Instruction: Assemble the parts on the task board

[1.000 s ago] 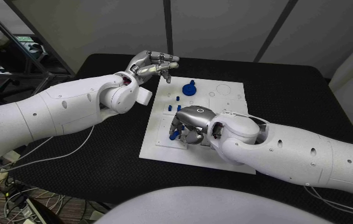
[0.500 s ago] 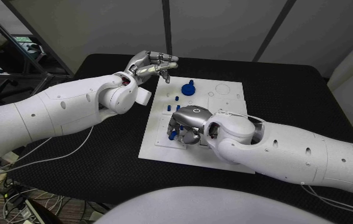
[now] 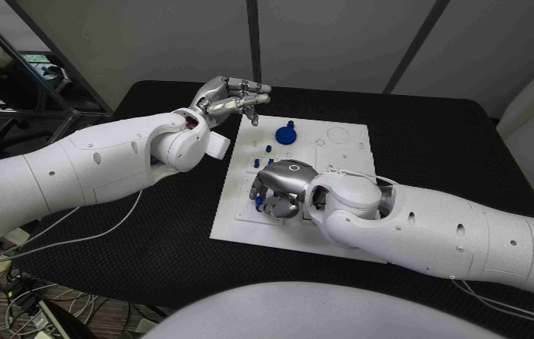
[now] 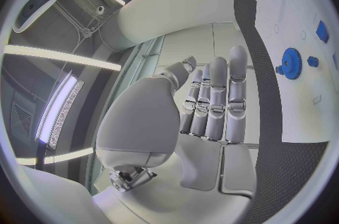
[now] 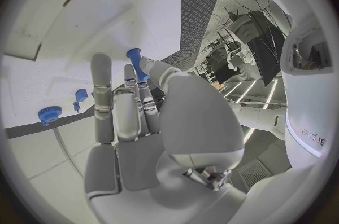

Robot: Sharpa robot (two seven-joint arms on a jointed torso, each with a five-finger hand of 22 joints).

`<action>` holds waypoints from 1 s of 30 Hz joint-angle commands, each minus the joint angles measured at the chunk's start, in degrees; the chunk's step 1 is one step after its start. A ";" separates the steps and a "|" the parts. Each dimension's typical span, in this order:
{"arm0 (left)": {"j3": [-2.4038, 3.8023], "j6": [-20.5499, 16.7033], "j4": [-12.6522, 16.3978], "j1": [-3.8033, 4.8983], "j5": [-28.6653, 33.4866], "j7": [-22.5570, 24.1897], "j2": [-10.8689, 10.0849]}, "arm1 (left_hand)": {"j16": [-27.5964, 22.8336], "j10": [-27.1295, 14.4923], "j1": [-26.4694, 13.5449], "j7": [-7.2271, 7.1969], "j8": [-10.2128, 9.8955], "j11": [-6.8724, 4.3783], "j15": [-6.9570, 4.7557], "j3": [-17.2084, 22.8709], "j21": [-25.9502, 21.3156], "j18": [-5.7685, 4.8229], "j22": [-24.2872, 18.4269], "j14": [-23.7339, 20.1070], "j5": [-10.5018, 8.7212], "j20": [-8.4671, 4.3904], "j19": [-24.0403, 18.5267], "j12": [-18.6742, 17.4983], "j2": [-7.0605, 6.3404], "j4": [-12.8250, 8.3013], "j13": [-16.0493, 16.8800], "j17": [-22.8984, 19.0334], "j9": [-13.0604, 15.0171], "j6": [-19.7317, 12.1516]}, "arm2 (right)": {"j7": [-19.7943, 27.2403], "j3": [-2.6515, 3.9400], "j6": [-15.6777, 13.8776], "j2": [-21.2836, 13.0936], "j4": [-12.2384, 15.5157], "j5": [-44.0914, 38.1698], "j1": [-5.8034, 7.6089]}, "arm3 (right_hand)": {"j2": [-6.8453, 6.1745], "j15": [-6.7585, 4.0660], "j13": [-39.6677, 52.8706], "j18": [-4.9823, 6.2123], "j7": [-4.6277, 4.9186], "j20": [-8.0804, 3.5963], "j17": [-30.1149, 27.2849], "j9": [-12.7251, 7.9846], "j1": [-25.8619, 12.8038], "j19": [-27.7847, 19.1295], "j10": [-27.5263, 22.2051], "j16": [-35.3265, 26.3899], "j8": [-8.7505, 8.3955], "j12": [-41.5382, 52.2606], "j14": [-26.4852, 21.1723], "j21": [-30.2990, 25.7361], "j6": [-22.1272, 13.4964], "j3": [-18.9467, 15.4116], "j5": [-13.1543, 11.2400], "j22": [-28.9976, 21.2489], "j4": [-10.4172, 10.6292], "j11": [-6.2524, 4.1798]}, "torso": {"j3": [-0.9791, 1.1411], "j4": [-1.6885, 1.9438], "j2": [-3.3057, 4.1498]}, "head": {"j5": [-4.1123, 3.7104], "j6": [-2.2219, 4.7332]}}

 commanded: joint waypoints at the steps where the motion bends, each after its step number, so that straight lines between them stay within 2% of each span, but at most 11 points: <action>1: 0.05 0.70 0.02 0.10 0.15 0.07 0.06 | 0.15 -0.48 0.00 -0.02 0.20 0.10 0.07 -0.26 -0.34 0.32 -0.09 -0.38 -0.29 0.05 -0.42 0.19 0.52 -0.02 -0.05 -0.06 0.06 -0.34 | 0.57 0.00 -2.09 -0.02 0.08 -0.13 0.06 | -0.72 0.53 0.04 0.52 -0.17 0.29 0.00 -0.01 -0.22 -0.31 -1.26 0.30 -0.11 -0.36 1.91 -0.48 -1.41 -0.64 0.18 -0.31 0.06 0.18 | 0.04 -0.09 -0.02 | 0.06 -0.03; 8: 0.05 0.76 0.01 0.10 0.15 0.00 -0.01 | 0.15 -0.48 0.00 -0.02 0.20 0.10 0.07 -0.26 -0.34 0.32 -0.09 -0.38 -0.29 0.05 -0.42 0.19 0.52 -0.02 -0.05 -0.06 0.06 -0.34 | 1.61 -0.01 -6.77 -1.10 0.81 0.90 0.06 | -1.52 1.26 0.20 0.96 -0.96 1.00 -1.57 0.15 -0.54 -1.78 -5.38 -0.62 0.09 -0.15 1.37 -2.33 -4.02 -2.75 0.20 -3.23 0.05 1.09 | 0.08 -0.09 -0.05 | 0.04 0.05; 12: 0.04 0.76 -0.01 0.10 0.15 -0.02 -0.11 | 0.15 -0.48 0.00 -0.02 0.20 0.10 0.07 -0.26 -0.34 0.32 -0.09 -0.38 -0.29 0.05 -0.42 0.19 0.52 -0.02 -0.05 -0.06 0.06 -0.34 | 2.97 0.00 -10.38 -2.75 2.03 2.20 0.06 | -2.02 1.48 0.39 1.28 -1.20 1.23 -3.75 0.21 -0.79 -2.79 -7.44 -2.12 0.15 0.91 0.69 -3.78 -4.99 -5.44 1.54 -5.18 0.23 1.24 | 0.06 -0.10 -0.06 | -0.02 0.11; 16: 0.04 0.73 -0.05 0.09 0.15 -0.03 -0.26 | 0.15 -0.48 0.00 -0.02 0.20 0.10 0.07 -0.26 -0.34 0.32 -0.09 -0.38 -0.29 0.05 -0.42 0.19 0.52 -0.02 -0.05 -0.06 0.06 -0.34 | 4.77 0.03 -13.94 -6.17 4.45 4.70 0.07 | -1.81 1.35 0.65 1.27 -0.76 1.24 -4.54 0.36 -0.56 -2.73 -7.94 -2.62 0.41 2.64 0.64 -4.21 -4.70 -7.72 2.16 -5.50 0.47 1.10 | 0.04 -0.13 -0.16 | -0.37 0.28; 19: 0.03 0.67 -0.10 0.09 0.15 -0.05 -0.38 | 0.15 -0.48 0.00 -0.02 0.20 0.10 0.07 -0.26 -0.34 0.32 -0.09 -0.38 -0.29 0.05 -0.42 0.19 0.52 -0.02 -0.05 -0.06 0.06 -0.34 | 6.24 0.08 -16.39 -9.91 6.63 9.42 0.14 | -1.13 1.08 0.87 1.31 0.36 1.05 -5.73 0.47 -0.91 -2.82 -6.51 -3.47 0.69 4.65 0.38 -4.67 -3.81 -9.14 2.45 -5.81 1.40 0.70 | 0.04 -0.17 -0.18 | -0.81 0.53; 21: 0.03 0.65 -0.15 0.08 0.16 -0.08 -0.42 | 0.15 -0.48 0.00 -0.02 0.20 0.10 0.07 -0.26 -0.34 0.32 -0.09 -0.38 -0.29 0.05 -0.42 0.19 0.52 -0.02 -0.05 -0.06 0.06 -0.34 | 7.11 0.14 -18.02 -12.23 7.79 13.42 0.30 | -0.64 1.07 1.10 1.26 1.13 1.02 -6.37 0.64 -2.10 -2.91 -4.10 -3.91 1.13 6.07 0.25 -4.91 -2.77 -9.85 2.72 -5.96 2.76 0.68 | 0.05 -0.21 -0.24 | -1.71 0.81; 23: 0.03 0.63 -0.19 0.08 0.24 -0.09 -0.47 | 0.15 -0.48 0.00 -0.02 0.20 0.10 0.07 -0.26 -0.34 0.32 -0.09 -0.38 -0.29 0.05 -0.42 0.19 0.52 -0.02 -0.05 -0.06 0.06 -0.34 | 7.79 0.57 -19.37 -14.57 8.80 17.73 0.47 | -0.37 1.08 1.40 1.26 1.53 1.04 -6.67 1.11 -2.86 -2.93 -1.36 -4.12 2.35 7.48 0.23 -5.07 -0.33 -10.28 2.86 -6.07 3.78 0.64 | 0.01 -0.20 -0.22 | -2.68 1.19; 25: 0.02 0.60 -0.23 0.07 0.41 -0.09 -0.52 | 0.15 -0.48 0.00 -0.02 0.20 0.10 0.07 -0.26 -0.34 0.32 -0.09 -0.38 -0.29 0.05 -0.42 0.19 0.52 -0.02 -0.05 -0.06 0.06 -0.34 | 8.01 1.44 -20.33 -17.53 9.88 23.46 0.60 | -0.57 0.50 2.24 1.38 0.91 0.78 -5.20 1.40 -3.14 -2.57 2.72 -3.13 3.24 9.73 0.71 -5.01 1.48 -10.80 2.87 -6.10 4.45 -0.26 | -0.03 -0.36 -0.36 | -3.66 1.46; 26: 0.01 0.58 -0.26 0.06 0.47 -0.08 -0.56 | 0.15 -0.48 0.00 -0.02 0.20 0.10 0.07 -0.26 -0.34 0.32 -0.09 -0.38 -0.29 0.05 -0.42 0.19 0.52 -0.02 -0.05 -0.06 0.06 -0.34 | 7.90 1.73 -20.38 -19.10 10.40 26.16 0.65 | -0.80 0.03 3.09 1.14 0.37 0.47 -0.67 1.50 -3.28 -1.34 5.41 -0.15 3.61 11.52 1.79 -3.79 2.19 -11.25 2.90 -4.22 4.68 -0.94 | -0.05 -0.49 -0.44 | -4.13 1.56; 29: -0.01 0.46 -0.32 0.05 0.58 -0.12 -0.64 | 0.15 -0.48 0.00 -0.02 0.20 0.10 0.07 -0.26 -0.34 0.32 -0.09 -0.38 -0.29 0.05 -0.42 0.19 0.52 -0.02 -0.05 -0.06 0.06 -0.34 | 6.63 2.24 -19.27 -23.41 11.54 31.41 0.76 | -1.53 -1.77 8.48 0.29 -1.50 -1.21 3.77 1.94 -4.29 2.28 12.88 3.08 5.18 20.40 3.02 -0.31 4.48 -13.73 4.08 0.93 5.56 -3.00 | -0.14 -0.66 -0.66 | -5.89 1.94; 30: -0.02 0.43 -0.33 0.04 0.61 -0.14 -0.66 | 0.15 -0.48 0.00 -0.02 0.20 0.10 0.07 -0.26 -0.34 0.32 -0.09 -0.38 -0.29 0.05 -0.42 0.19 0.52 -0.02 -0.05 -0.06 0.06 -0.34 | 5.88 2.35 -18.61 -24.76 11.79 32.32 0.78 | -1.84 -2.06 23.27 0.03 -1.92 -1.65 5.20 2.07 -5.41 3.06 16.37 4.05 5.63 33.09 3.28 0.42 4.80 -14.93 6.23 2.05 6.33 -3.47 | -0.21 -0.75 -0.75 | -6.57 2.02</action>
